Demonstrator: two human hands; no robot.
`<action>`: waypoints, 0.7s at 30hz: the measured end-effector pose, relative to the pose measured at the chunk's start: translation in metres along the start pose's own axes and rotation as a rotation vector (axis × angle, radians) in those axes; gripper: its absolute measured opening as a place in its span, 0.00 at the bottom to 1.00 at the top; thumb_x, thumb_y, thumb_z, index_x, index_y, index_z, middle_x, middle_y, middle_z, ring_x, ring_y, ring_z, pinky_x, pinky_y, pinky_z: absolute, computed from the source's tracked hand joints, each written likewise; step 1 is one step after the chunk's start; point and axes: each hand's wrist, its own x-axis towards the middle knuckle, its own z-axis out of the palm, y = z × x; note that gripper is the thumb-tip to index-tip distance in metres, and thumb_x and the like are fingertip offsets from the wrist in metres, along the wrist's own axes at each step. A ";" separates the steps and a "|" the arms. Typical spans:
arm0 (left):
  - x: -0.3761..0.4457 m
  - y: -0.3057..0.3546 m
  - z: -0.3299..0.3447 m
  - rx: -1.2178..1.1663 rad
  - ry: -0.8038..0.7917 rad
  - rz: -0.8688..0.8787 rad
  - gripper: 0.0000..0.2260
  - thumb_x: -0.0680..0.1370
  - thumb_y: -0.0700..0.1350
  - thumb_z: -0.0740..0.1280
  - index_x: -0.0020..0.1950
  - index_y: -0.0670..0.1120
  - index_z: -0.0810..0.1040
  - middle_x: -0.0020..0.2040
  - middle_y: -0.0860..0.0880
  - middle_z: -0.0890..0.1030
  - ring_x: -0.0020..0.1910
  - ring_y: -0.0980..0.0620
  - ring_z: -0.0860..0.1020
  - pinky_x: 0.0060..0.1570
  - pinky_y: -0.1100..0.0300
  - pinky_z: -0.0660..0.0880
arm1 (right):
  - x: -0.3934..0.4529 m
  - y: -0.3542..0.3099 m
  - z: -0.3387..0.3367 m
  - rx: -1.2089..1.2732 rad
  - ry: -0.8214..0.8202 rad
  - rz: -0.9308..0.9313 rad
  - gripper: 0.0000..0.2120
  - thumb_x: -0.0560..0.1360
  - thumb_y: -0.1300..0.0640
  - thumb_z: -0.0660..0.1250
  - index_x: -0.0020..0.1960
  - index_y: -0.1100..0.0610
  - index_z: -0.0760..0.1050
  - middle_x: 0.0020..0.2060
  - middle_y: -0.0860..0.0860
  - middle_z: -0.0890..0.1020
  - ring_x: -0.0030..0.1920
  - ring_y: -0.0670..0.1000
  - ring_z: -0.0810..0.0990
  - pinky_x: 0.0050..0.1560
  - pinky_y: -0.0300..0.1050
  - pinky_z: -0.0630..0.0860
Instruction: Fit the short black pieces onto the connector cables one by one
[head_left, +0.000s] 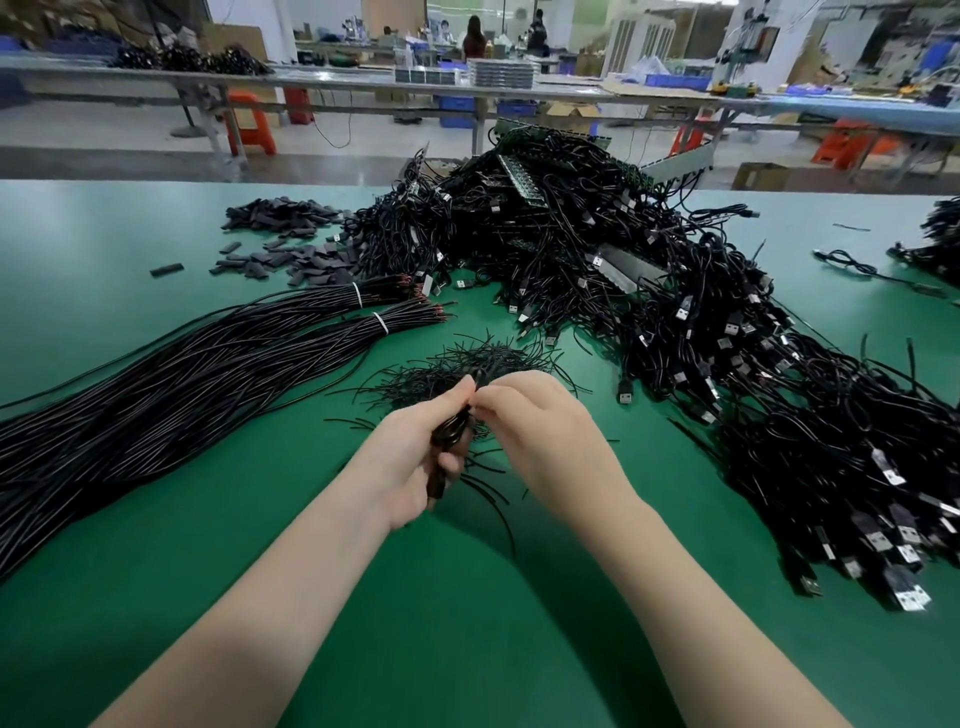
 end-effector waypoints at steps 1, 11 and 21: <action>0.001 -0.002 0.001 0.004 0.024 0.112 0.14 0.61 0.60 0.76 0.32 0.50 0.84 0.31 0.52 0.79 0.27 0.56 0.74 0.26 0.66 0.69 | 0.002 -0.001 -0.002 0.126 0.011 0.146 0.06 0.73 0.63 0.72 0.49 0.60 0.82 0.42 0.52 0.83 0.44 0.53 0.81 0.47 0.44 0.77; 0.009 -0.018 -0.004 0.312 0.139 0.665 0.13 0.67 0.56 0.73 0.44 0.49 0.84 0.38 0.56 0.84 0.38 0.61 0.80 0.41 0.69 0.75 | 0.012 -0.008 -0.015 1.088 -0.169 1.137 0.07 0.71 0.53 0.74 0.39 0.56 0.84 0.29 0.48 0.81 0.34 0.47 0.78 0.41 0.40 0.77; 0.008 -0.010 -0.008 0.388 0.083 0.769 0.09 0.67 0.52 0.74 0.44 0.50 0.84 0.40 0.56 0.85 0.41 0.61 0.81 0.44 0.70 0.75 | 0.016 -0.013 -0.021 1.300 -0.212 1.290 0.04 0.73 0.60 0.72 0.41 0.60 0.81 0.31 0.50 0.81 0.29 0.45 0.78 0.33 0.35 0.76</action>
